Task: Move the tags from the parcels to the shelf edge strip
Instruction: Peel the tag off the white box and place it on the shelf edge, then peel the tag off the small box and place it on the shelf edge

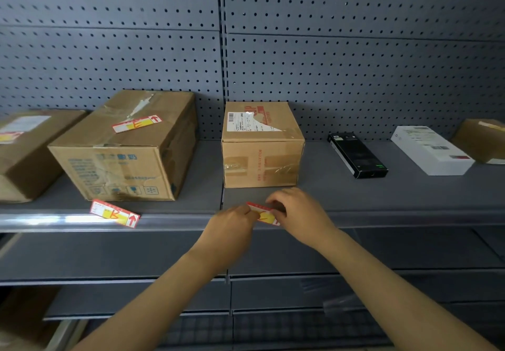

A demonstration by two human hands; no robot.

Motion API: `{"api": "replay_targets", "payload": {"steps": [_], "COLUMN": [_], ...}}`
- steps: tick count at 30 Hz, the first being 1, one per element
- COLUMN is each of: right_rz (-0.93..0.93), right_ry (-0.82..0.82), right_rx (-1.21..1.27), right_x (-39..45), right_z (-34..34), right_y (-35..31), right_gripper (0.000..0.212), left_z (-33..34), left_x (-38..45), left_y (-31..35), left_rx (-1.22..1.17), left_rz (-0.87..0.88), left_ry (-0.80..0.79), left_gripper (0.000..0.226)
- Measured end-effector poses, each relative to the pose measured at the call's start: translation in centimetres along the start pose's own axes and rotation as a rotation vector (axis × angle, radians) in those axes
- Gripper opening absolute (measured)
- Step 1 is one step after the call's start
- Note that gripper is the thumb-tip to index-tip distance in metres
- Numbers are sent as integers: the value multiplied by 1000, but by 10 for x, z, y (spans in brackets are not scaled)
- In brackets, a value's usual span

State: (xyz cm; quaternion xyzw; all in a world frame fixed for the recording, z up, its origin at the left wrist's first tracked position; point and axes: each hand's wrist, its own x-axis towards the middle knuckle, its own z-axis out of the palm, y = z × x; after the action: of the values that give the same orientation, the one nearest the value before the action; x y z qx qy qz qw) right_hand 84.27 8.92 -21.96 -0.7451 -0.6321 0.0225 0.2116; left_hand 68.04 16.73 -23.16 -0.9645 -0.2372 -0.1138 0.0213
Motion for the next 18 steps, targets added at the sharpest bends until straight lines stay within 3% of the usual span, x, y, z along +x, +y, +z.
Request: {"api": "replay_targets", "payload": {"steps": [8, 18], "right_rz": [77, 351], "right_ry": [14, 69], "right_rx": [7, -89], "right_x": [-13, -79], "right_z": [-23, -113], "right_y": [7, 89], "right_gripper": [29, 20], "left_z": [-40, -57], "left_x": [19, 122], "left_y": [8, 103], "left_rx": [-29, -51], "left_rz": [-31, 202], "left_ry": [57, 5], "left_gripper": [24, 26]}}
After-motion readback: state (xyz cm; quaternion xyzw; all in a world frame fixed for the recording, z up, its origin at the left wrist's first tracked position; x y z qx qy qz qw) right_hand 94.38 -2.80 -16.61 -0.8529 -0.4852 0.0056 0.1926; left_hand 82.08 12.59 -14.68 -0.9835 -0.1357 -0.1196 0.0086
